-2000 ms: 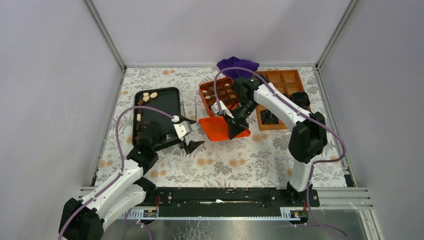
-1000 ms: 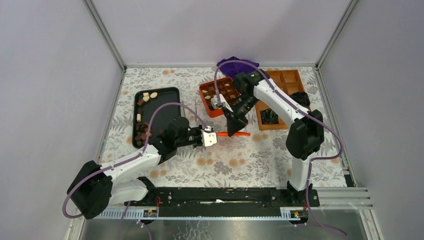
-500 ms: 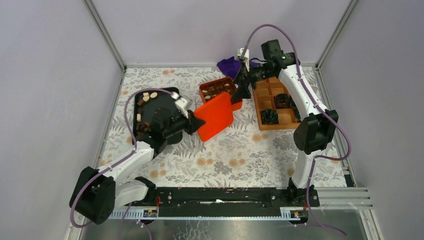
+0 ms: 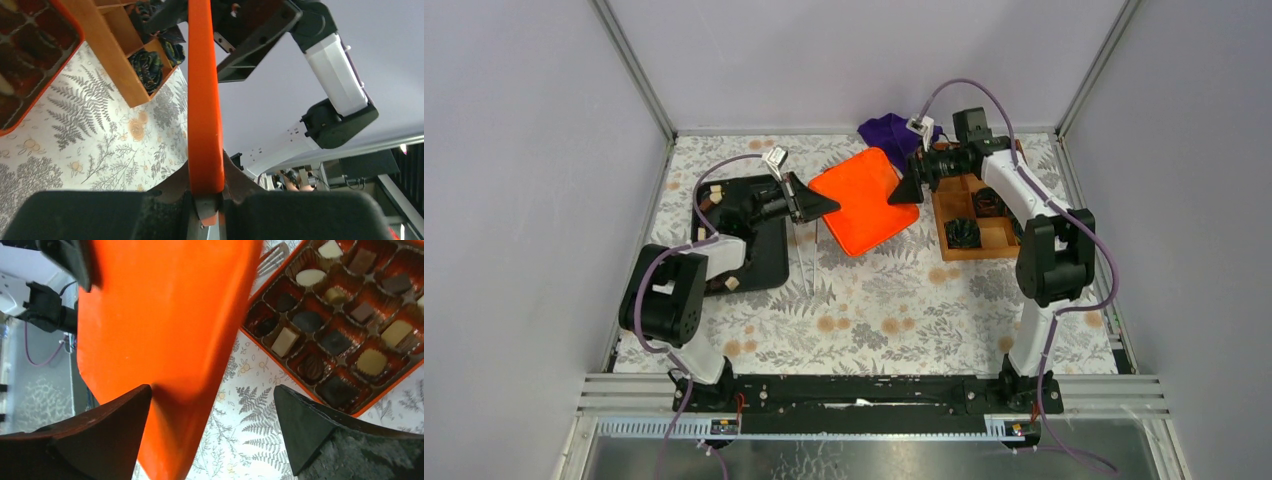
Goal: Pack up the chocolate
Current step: Pick up the box lid from the center of the board, then close the box lid on the packing box.
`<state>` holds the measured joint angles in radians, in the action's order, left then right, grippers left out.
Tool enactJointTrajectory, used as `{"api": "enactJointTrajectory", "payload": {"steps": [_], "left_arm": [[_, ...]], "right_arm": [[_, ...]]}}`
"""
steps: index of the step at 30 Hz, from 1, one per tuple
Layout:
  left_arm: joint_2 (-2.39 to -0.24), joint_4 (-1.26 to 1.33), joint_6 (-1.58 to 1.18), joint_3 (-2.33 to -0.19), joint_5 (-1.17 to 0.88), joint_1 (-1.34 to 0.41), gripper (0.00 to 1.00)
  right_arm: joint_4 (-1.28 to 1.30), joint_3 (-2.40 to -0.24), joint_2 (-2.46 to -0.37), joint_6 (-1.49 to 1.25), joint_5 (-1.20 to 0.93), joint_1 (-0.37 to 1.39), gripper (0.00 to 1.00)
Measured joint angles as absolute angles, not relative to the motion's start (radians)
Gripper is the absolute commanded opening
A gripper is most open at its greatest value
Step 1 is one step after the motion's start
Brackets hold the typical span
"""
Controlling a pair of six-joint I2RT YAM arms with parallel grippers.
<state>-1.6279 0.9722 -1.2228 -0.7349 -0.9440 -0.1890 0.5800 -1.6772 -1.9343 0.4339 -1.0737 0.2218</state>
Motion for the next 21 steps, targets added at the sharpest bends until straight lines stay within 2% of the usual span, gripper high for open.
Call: {"api": "enactJointTrajectory", "payload": {"steps": [7,11,15,19,21], "left_arm": [[-1.721,1.079,-1.321,-0.840,-1.042,-0.178,0.08],[-1.752,1.150,-1.370,-0.873,-1.079,-0.179,0.10],[-1.760,1.198,-1.382,-0.896,-1.097,-0.179,0.10],[-1.768,1.212,-1.372,-0.903,-1.097,-0.178,0.11],[-1.768,1.208,-1.354,-0.903,-1.095,-0.178,0.14]], "right_arm": [[0.433,-1.651,-1.927,0.205,-1.057,0.218,0.98],[0.314,-1.629,-1.925,0.029,-1.145,0.216,0.93],[0.115,-1.531,-1.912,-0.197,-1.221,0.216,0.82],[-0.038,-1.474,-1.911,-0.395,-1.264,0.216,0.56],[-0.121,-1.451,-1.909,-0.490,-1.283,0.216,0.35]]}}
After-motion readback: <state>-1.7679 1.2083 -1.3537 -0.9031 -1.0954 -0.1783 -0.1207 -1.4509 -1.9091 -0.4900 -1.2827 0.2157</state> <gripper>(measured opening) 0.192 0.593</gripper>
